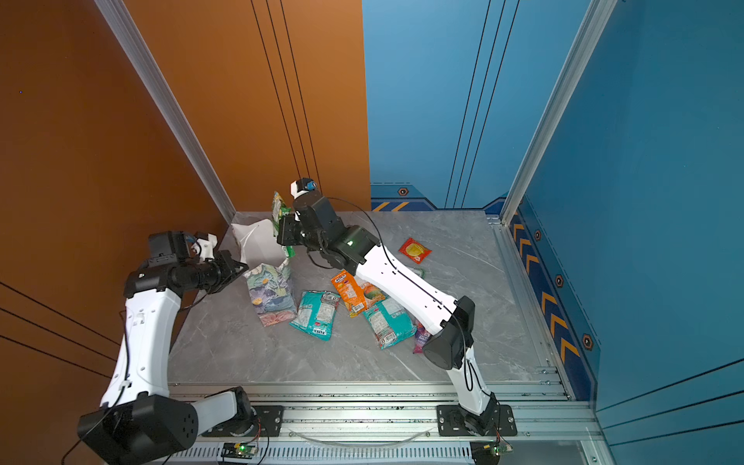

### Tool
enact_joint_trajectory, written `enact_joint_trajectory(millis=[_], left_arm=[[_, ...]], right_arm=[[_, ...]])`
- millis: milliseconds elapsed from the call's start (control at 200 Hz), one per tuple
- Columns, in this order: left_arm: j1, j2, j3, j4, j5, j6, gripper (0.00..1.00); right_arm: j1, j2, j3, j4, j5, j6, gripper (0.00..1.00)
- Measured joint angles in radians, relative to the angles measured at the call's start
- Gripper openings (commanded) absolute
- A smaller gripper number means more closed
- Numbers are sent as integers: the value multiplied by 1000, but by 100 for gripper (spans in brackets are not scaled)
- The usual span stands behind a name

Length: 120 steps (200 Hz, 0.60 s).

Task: Place the snacks into the paper bag
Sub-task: Place the snack in the paper bag.

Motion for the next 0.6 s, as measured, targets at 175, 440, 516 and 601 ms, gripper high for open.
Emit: enact_joint_trajectory(millis=[175,440,516,601], left_arm=[[0,-6,-2,2,0,0,0],[1,-19,-8,3,0,0,0],[2,-20,-12,4,0,0,0],[6,-20,-18,6,0,0,0]], right_arm=[[3,97,73,0,-3,4,0],[17,171,100,-17,-4,4,0],[21,174,110,-17,-3,4,0],[23,180,131,-15,-2,1,0]])
